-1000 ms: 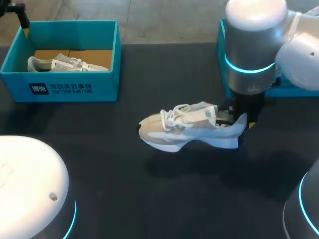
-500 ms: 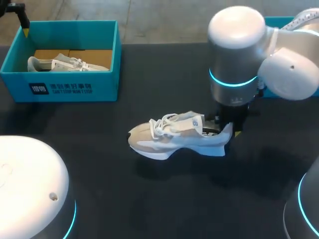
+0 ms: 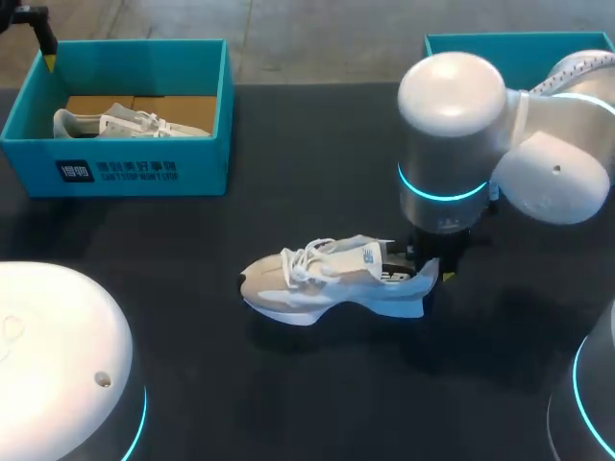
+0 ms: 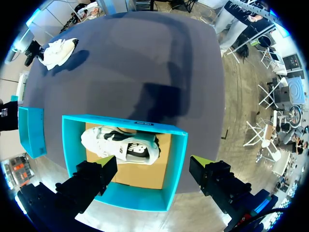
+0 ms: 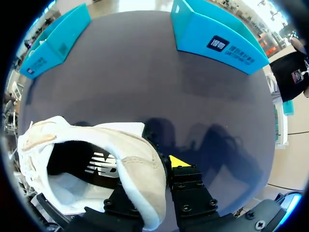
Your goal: Take the shoe out of the shoebox, open the shoe tongue, remove and reinsert the insole, then place the shoe into the shoebox
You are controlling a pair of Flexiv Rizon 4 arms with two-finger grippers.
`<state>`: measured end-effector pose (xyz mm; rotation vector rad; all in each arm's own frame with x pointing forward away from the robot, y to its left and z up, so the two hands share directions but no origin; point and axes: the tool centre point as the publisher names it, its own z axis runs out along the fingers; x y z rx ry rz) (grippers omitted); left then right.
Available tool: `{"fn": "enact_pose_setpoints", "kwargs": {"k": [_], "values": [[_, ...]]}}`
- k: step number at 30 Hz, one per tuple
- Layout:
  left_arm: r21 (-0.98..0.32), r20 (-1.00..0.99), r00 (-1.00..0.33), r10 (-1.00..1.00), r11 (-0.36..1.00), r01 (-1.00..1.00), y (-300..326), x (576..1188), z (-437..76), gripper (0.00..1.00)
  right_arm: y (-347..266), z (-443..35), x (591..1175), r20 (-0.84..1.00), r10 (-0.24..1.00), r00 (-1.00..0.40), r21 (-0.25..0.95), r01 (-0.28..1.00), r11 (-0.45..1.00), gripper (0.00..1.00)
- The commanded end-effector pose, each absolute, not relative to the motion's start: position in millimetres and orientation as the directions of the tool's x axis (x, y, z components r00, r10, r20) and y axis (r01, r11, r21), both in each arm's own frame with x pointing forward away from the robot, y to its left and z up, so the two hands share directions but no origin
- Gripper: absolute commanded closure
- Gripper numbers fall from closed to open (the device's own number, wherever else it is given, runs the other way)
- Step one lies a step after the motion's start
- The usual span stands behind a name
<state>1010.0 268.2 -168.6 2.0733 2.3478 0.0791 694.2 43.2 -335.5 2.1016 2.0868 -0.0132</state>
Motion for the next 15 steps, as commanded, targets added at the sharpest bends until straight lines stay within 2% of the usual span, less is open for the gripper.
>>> {"fn": "enact_pose_setpoints", "kwargs": {"k": [1,15], "values": [[0.046,0.029,-0.124,0.992,0.123,0.991,268,1008,-168,0.00,48,-343,691,-0.137,0.990,0.015,0.114,0.993,0.001,1.00],[0.046,0.029,-0.124,0.992,0.123,0.991,268,1008,-168,0.00,53,-376,688,-0.132,0.991,0.033,0.093,0.995,-0.021,1.00]]}}
